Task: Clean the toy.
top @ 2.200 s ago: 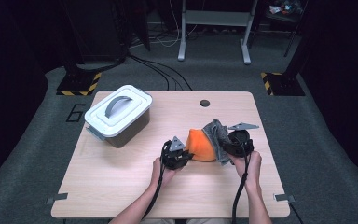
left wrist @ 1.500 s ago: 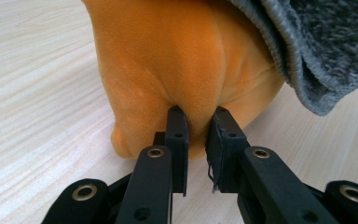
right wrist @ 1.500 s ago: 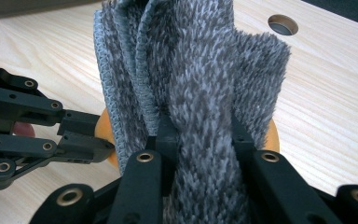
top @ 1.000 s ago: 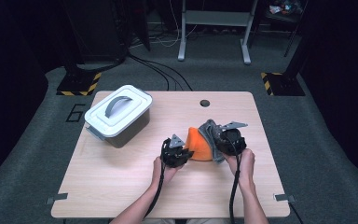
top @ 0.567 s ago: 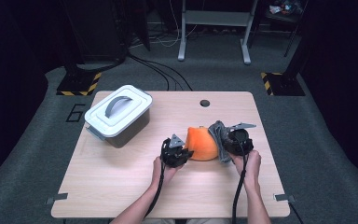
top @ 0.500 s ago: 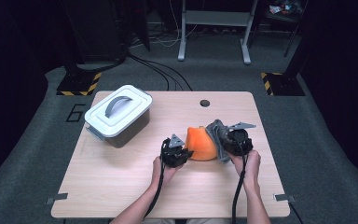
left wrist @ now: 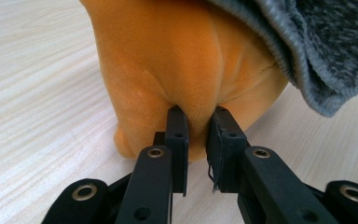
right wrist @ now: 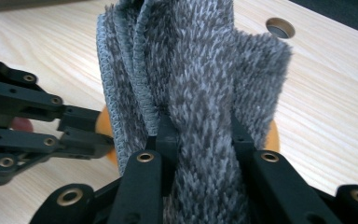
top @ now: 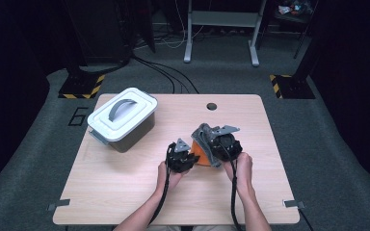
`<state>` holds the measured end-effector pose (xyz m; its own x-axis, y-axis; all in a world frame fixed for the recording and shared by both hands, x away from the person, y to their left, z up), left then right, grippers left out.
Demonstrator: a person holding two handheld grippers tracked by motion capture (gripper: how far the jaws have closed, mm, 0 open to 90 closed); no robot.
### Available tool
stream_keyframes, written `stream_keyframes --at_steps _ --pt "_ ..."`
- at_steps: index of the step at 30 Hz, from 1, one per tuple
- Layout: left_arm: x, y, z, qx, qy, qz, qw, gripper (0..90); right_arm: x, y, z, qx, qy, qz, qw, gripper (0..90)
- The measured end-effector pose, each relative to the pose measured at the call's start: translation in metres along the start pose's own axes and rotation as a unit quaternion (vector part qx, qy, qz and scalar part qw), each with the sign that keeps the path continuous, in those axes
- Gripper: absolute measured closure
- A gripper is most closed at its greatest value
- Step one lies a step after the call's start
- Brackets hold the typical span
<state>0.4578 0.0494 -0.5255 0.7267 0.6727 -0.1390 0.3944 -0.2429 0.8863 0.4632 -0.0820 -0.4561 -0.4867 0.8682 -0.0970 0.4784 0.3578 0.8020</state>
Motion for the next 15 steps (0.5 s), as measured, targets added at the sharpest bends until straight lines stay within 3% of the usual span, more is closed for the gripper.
stream_keyframes --at_steps 9,11,15 --pt "0.0 0.0 0.001 -0.005 0.003 -0.001 1.0 78.8 -0.042 -0.025 -0.002 0.009 -0.023 0.058 0.998 72.8" --pt "0.0 0.0 0.001 -0.004 0.003 0.0 1.0 78.8 -0.048 -0.032 0.0 0.014 -0.033 0.072 0.9968 72.8" --pt "-0.001 0.001 0.001 -0.005 0.002 0.004 1.0 78.6 -0.056 -0.04 0.006 0.021 -0.027 0.087 0.9956 72.9"
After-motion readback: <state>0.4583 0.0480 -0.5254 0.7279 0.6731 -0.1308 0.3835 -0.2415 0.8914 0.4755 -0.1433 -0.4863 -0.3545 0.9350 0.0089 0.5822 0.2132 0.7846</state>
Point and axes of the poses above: each handheld gripper's, and its own axes: z roughly forward along the jaws, y roughly out of its top, x roughly to its left, the point moved 6 cm from there along z, roughly forward along the jaws, and after that the axes turned 8 degrees about -x, right-handed, at the moved point
